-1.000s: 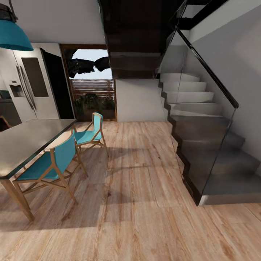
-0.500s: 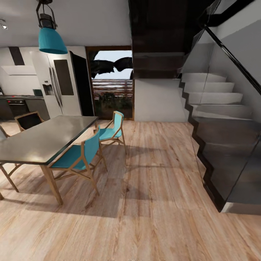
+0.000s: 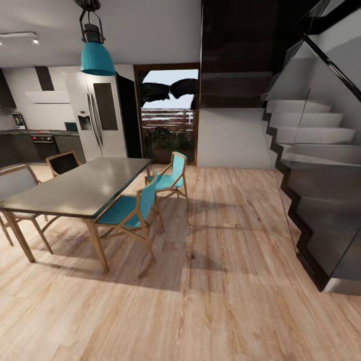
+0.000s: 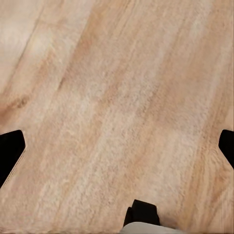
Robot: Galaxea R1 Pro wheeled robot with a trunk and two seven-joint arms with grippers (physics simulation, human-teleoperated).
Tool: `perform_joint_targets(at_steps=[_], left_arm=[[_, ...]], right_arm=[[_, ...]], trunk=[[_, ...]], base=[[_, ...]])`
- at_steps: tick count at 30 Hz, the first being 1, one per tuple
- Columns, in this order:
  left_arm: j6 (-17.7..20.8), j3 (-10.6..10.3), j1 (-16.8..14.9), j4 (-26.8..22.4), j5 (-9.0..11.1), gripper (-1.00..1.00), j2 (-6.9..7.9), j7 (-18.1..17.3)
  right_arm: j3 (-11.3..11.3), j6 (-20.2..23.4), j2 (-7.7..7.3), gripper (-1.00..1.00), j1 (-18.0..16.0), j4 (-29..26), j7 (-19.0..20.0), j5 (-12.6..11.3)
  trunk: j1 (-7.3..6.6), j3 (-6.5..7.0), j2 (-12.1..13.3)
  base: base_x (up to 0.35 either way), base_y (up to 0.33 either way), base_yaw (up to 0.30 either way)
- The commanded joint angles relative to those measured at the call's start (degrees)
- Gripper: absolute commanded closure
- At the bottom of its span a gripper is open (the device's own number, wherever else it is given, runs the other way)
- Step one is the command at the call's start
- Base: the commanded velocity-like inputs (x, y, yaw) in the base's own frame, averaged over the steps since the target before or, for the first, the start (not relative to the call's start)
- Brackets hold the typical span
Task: Pick up the poster from the kitchen countertop and hang it on one of the wall nails in the kitchen.
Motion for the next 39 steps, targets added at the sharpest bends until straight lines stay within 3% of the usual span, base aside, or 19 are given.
perform_joint_targets(at_steps=[1, 10, 18, 39], left_arm=[[0.0, 0.0, 0.0, 0.0, 0.0, -1.0, -0.01, 0.0], [0.0, 0.0, 0.0, 0.0, 0.0, -1.0, -0.01, 0.0], [0.1, 0.0, 0.0, 0.0, -0.1, -1.0, -0.01, 0.1], [0.1, 0.1, 0.0, 0.0, 0.0, -1.0, -0.01, 0.1]], right_arm=[[0.0, -0.1, -0.01, -1.0, 0.0, 0.0, 0.0, 0.5], [0.0, -0.2, 0.15, -1.0, 0.0, 0.1, -0.2, 0.6], [0.1, -0.1, 0.1, -1.0, 0.0, 0.0, 0.0, 0.6], [0.0, -0.6, 0.15, -1.0, 0.0, 0.1, -0.2, 0.6]], trunk=[[-0.02, -0.09, 0.0], [-0.02, -0.46, 0.0], [-0.02, -0.77, 0.0], [-0.02, -0.86, 0.0]], base=[[-0.185, 0.271, 0.24], [-0.181, 0.263, 0.248], [-0.032, 0.079, 0.221], [0.215, 0.203, 0.248]])
